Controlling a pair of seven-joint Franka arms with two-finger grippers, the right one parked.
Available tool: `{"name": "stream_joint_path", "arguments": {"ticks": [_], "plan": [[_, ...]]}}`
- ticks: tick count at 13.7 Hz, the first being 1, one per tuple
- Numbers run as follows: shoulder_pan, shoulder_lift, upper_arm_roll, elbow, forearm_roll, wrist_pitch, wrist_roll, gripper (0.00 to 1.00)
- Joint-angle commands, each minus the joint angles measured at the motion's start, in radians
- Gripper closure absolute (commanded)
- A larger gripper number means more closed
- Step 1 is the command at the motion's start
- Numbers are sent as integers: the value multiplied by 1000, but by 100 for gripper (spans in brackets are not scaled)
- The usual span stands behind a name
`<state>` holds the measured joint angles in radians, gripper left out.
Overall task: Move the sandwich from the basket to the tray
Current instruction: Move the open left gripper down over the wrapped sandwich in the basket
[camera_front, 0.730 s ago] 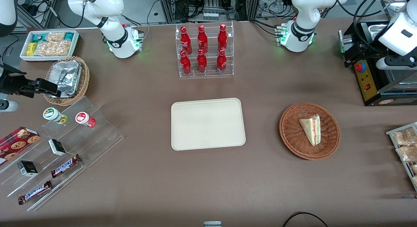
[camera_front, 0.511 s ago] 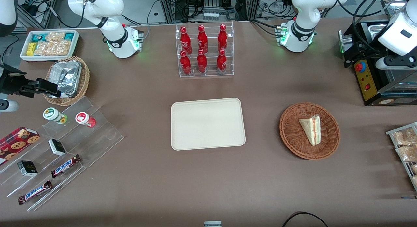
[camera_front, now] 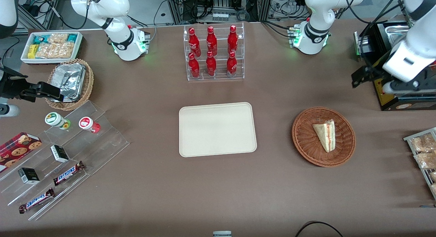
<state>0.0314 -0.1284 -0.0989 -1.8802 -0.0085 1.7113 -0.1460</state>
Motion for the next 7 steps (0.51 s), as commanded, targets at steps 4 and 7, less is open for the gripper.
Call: {"name": "stream_joint_path", "arguments": {"ticks": [4,7], "plan": [[-7,-10,2,-333,2,411,-245,0],[-7,71,4,-350,4,477,-250,0]]}}
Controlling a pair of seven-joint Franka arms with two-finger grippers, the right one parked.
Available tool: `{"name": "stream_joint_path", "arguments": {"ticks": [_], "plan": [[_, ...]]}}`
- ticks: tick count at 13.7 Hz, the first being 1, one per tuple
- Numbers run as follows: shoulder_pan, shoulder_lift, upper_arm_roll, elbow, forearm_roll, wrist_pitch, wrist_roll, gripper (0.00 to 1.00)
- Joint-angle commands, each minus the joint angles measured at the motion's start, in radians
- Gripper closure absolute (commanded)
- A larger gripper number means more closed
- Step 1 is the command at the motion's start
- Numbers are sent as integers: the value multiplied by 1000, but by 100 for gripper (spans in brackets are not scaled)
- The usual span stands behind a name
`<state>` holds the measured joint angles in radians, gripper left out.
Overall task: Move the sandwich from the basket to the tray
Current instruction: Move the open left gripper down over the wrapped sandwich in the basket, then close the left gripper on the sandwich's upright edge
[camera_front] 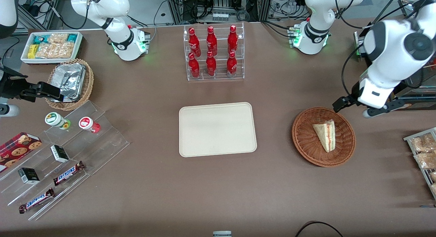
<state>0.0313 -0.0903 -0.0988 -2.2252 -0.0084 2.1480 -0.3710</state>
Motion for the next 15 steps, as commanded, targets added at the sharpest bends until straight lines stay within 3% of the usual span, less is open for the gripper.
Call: {"name": "stream_joint_path", "arguments": {"ticks": [1,3,15], "plan": [[-7,68,4,-5,14,68,-25,0],[-8,121,2,-7,50,105,-25,0],[-7,277,2,-19,68,280,-95,0]]}}
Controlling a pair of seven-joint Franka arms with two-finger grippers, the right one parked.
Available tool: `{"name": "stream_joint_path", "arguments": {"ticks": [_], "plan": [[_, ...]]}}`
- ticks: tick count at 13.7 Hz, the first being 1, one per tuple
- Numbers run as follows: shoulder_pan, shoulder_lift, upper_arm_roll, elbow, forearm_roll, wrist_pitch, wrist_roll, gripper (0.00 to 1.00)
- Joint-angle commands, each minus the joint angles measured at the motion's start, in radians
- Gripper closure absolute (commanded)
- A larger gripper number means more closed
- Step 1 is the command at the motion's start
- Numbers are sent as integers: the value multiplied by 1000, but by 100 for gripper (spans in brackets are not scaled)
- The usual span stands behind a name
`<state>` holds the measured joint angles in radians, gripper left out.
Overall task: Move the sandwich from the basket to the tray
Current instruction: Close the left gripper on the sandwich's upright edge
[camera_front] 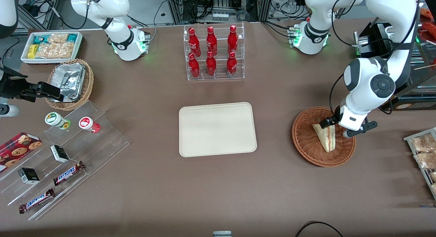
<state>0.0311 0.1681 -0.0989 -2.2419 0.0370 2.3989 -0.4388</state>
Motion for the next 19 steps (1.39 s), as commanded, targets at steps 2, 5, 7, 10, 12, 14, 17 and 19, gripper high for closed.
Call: {"name": "stream_joint_path", "arguments": {"ticks": [2,5,7,10,12,14,17,19], "plan": [[-7,37,2,-2,24,49,-28,0],[-7,57,2,-4,24,75,-28,0],[-7,77,4,-5,24,106,-26,0],[-7,85,4,-4,24,111,-24,32],[-5,85,4,-4,24,111,-21,93],[-5,85,4,-4,26,109,-20,100],[-5,64,4,-2,38,94,-27,100],[-8,6,-5,11,38,-4,-34,100]]}}
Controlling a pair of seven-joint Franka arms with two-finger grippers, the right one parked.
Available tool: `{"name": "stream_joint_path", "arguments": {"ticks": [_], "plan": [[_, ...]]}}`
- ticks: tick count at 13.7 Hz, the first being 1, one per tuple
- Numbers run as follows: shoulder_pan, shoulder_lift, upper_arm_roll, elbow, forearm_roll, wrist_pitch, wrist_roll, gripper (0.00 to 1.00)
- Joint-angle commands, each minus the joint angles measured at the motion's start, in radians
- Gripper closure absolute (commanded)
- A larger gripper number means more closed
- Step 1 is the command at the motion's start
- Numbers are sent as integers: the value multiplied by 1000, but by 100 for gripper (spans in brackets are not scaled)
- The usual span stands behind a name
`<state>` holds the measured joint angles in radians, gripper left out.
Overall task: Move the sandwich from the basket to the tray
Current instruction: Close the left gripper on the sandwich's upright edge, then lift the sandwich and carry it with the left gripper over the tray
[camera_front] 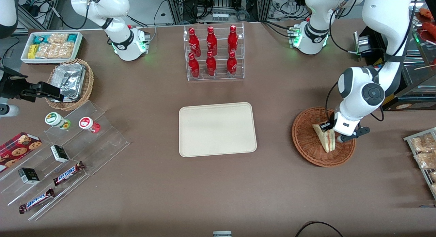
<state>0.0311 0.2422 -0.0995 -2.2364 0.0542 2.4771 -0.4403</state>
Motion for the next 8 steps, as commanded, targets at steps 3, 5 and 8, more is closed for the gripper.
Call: {"name": "stream_joint_path", "arguments": {"ticks": [3,5,8], "plan": [[-8,-152,-67,85,22,-271,-35,100],[-8,-152,-126,180,21,-400,-101,100],[-48,-143,-225,248,19,-448,-253,100]]}}
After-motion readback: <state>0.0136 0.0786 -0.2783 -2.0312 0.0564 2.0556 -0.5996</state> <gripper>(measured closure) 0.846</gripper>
